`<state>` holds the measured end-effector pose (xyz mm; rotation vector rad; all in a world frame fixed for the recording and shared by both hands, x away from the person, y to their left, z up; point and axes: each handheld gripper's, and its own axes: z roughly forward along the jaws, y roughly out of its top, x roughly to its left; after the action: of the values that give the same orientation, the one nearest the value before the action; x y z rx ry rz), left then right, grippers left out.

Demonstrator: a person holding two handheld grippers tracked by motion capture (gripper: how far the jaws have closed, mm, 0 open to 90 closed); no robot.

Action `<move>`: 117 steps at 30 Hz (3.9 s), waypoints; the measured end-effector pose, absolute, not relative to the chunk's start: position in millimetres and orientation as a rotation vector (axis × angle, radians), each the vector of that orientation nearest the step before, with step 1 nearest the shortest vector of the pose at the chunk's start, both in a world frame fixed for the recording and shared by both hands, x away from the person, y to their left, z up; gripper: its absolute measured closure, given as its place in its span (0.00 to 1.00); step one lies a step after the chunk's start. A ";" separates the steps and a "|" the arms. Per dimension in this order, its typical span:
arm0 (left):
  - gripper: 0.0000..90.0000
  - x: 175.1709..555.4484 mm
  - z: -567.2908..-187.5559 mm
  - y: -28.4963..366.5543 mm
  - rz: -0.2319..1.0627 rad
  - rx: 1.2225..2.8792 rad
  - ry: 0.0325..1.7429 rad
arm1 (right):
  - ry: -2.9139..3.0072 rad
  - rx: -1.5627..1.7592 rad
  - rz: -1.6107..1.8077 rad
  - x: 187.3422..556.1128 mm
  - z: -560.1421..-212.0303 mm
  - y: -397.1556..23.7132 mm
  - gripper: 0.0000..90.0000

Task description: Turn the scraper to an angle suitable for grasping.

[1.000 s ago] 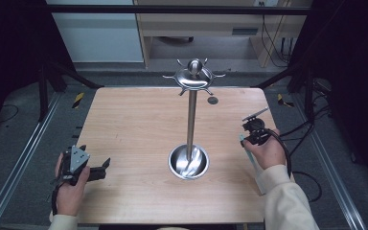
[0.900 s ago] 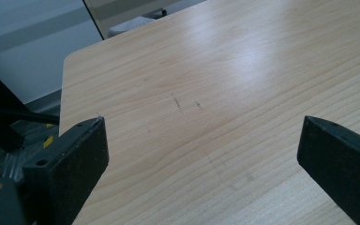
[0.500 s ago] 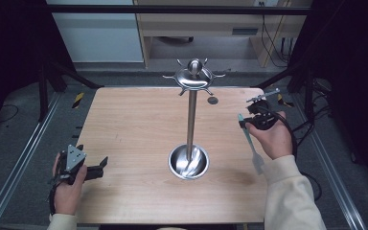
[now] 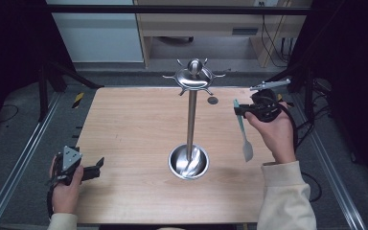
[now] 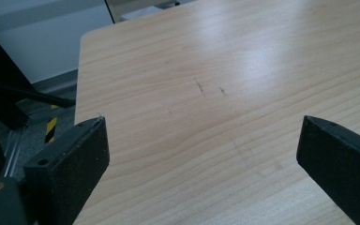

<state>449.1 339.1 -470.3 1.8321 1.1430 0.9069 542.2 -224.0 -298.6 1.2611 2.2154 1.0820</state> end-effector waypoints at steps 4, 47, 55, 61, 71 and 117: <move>0.03 447.3 -465.7 341.5 0.912 1.808 1.135 | 2.205 1.250 1.102 538.3 -295.8 -225.3 0.83; 0.04 442.6 -456.1 348.0 0.911 1.764 1.104 | 2.101 0.962 1.392 472.8 -235.5 -206.6 0.83; 0.04 441.9 -454.9 347.5 0.926 1.768 1.100 | 2.091 0.923 1.429 464.4 -229.0 -204.1 0.82; 0.04 441.5 -454.7 349.4 0.925 1.759 1.107 | 2.080 0.886 1.468 457.8 -223.5 -202.5 0.82; 0.04 441.2 -455.1 348.6 0.921 1.766 1.105 | 2.087 0.831 1.519 449.9 -217.8 -196.4 0.82; 0.04 441.4 -454.4 348.3 0.919 1.769 1.099 | 2.082 0.696 1.598 423.6 -201.6 -175.0 0.82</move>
<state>441.4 348.3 -454.4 1.7687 1.0992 0.9192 423.6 -175.0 -201.6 0.6964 2.0819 1.5983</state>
